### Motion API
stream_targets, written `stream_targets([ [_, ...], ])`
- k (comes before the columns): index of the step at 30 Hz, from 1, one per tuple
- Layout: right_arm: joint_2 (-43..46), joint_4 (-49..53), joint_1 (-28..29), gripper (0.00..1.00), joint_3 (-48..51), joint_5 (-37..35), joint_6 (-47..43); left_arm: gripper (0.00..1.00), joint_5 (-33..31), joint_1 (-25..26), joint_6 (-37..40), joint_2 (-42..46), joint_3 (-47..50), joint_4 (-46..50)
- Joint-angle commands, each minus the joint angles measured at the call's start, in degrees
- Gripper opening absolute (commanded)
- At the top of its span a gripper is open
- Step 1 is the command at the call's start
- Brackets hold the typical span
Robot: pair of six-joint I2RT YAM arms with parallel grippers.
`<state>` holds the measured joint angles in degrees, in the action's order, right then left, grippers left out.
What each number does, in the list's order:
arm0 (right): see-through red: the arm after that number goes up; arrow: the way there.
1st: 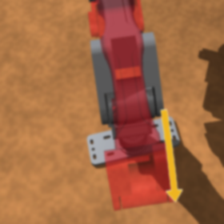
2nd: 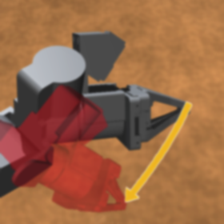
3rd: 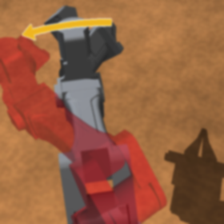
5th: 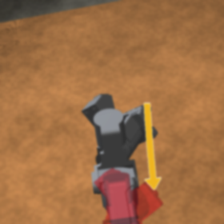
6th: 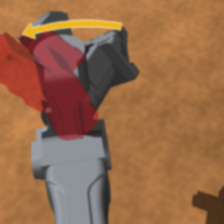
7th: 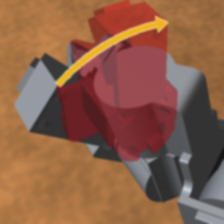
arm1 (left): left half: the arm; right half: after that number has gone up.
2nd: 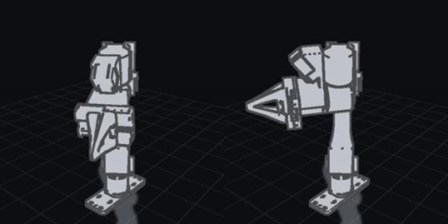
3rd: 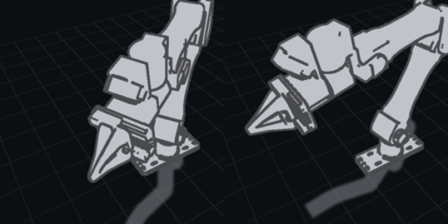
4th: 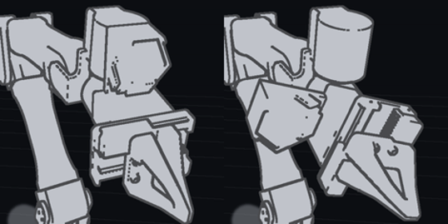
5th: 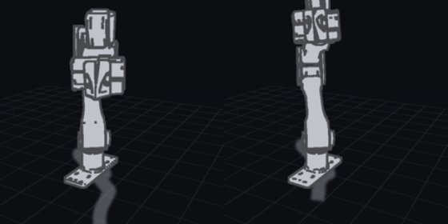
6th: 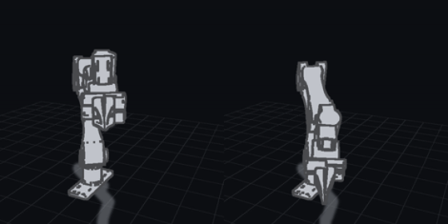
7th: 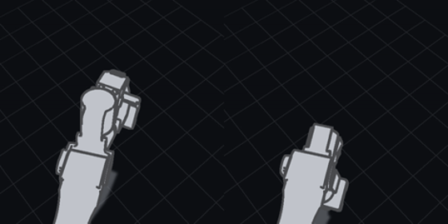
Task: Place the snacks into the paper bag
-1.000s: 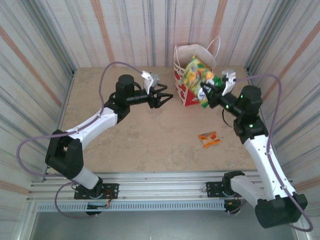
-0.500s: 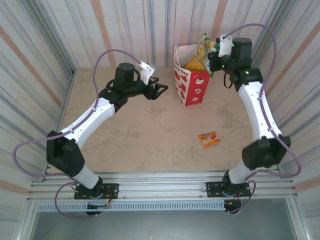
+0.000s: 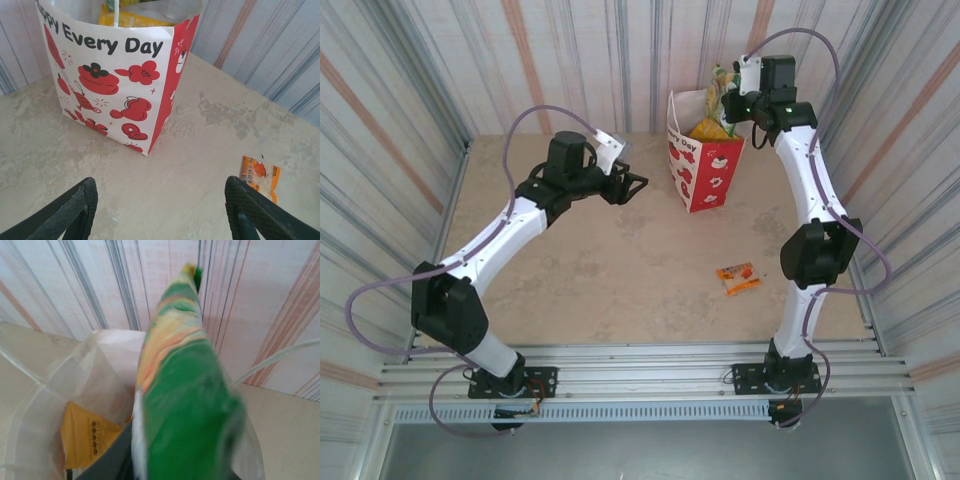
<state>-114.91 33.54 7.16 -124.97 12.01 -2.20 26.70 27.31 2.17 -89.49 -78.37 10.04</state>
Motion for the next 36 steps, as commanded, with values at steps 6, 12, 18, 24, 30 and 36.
stream_targets([
  [6,-2.08,4.12,0.57,0.51,-5.71,3.56,1.07,0.7,-0.41,-0.65,0.33,3.16,1.19,0.14],
  [12,4.96,3.97,0.75,0.52,0.07,4.38,0.93,0.7,0.12,-0.59,-0.23,3.45,2.09,-0.13],
  [18,18.9,-3.18,-0.01,0.53,19.15,4.68,2.97,0.7,0.46,0.85,-0.55,2.88,2.9,-0.25],
  [24,33.11,-7.82,-2.35,0.53,39.91,6.06,7.68,0.69,1.21,5.29,0.03,0.61,5.24,-1.44],
  [30,44.55,-9.61,-6.19,0.53,58.78,10.48,14.72,0.64,2.41,9.03,-4.32,-4.06,6.65,-4.97],
  [36,51.52,-9.6,-8.99,0.53,72.77,14.46,20.91,0.61,0.98,12.53,-6.62,-9.5,4.88,-5.48],
])
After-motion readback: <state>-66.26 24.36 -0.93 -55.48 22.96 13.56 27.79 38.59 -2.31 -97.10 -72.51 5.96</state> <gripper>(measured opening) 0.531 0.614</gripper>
